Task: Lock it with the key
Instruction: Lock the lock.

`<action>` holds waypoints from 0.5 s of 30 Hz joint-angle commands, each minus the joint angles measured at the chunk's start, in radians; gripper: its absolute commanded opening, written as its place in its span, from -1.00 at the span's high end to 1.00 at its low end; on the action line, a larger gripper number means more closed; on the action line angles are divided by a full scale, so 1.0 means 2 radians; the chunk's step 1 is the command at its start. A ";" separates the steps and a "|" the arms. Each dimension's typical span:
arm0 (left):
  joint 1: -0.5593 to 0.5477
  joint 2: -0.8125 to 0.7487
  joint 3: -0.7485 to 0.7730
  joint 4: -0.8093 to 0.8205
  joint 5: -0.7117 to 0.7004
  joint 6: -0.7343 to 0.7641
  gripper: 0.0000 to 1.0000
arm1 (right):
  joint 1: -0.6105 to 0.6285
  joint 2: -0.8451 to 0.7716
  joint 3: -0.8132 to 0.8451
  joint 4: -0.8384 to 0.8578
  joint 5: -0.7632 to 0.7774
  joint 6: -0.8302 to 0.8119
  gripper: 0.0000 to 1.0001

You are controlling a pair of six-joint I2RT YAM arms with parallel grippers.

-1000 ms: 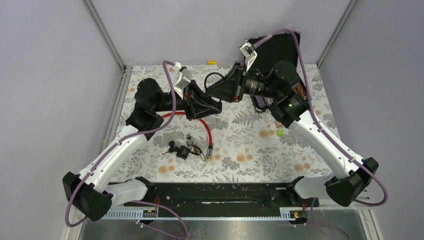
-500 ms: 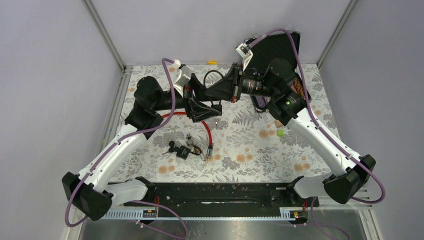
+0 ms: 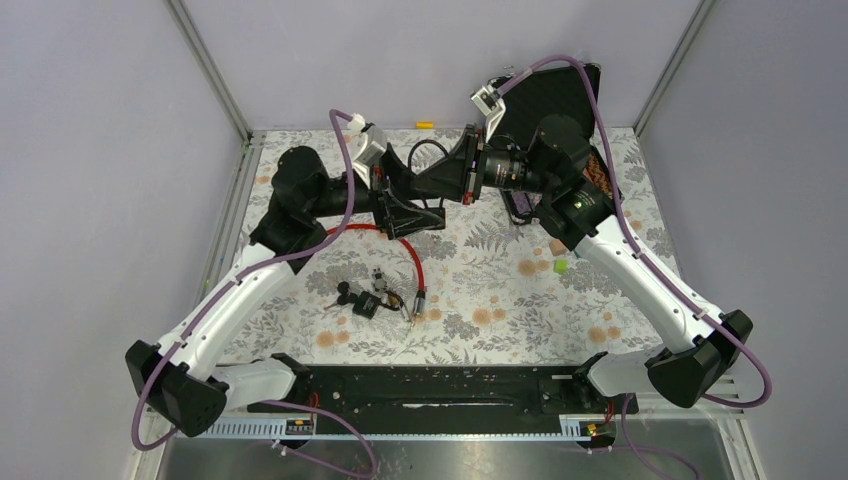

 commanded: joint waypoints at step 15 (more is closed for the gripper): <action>0.005 0.043 0.076 -0.055 0.044 -0.013 1.00 | 0.000 -0.026 0.009 0.006 0.040 -0.027 0.76</action>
